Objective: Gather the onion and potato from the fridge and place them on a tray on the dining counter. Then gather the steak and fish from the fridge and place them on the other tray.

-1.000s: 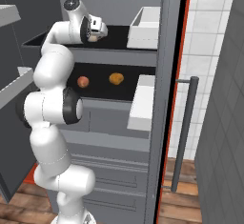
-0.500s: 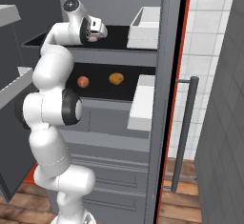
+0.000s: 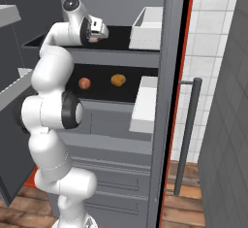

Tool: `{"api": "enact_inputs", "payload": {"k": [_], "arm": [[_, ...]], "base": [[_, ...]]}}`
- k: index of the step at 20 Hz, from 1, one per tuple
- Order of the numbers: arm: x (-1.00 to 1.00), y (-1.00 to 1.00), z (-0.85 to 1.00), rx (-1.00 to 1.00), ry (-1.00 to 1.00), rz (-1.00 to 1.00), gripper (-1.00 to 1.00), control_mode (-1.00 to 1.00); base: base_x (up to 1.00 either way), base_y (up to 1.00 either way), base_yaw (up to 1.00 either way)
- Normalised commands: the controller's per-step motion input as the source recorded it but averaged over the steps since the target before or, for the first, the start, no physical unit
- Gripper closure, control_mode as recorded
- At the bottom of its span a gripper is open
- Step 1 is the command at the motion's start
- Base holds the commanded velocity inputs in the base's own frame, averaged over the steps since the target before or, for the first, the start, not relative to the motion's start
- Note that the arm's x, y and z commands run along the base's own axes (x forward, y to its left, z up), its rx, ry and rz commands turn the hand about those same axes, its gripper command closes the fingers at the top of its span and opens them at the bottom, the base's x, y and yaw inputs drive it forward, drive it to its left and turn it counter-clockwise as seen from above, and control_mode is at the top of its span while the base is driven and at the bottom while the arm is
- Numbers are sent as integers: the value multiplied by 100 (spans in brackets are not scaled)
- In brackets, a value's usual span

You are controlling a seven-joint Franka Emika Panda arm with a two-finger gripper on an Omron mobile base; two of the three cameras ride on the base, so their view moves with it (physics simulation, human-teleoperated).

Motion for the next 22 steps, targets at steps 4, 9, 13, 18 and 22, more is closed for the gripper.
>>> {"api": "enact_inputs", "payload": {"k": [4,9,13,18,22], "arm": [[-75,0,0,0,-8,0,100,-100],[-87,0,1,0,-25,0,100,-100],[-86,-3,1,3,-16,0,100,-100],[-91,-10,27,5,-1,0,100,-100],[-97,-16,48,4,1,0,100,-100]], "base": [[0,0,0],[0,0,0],[0,0,0],[0,0,0],[0,0,0]]}}
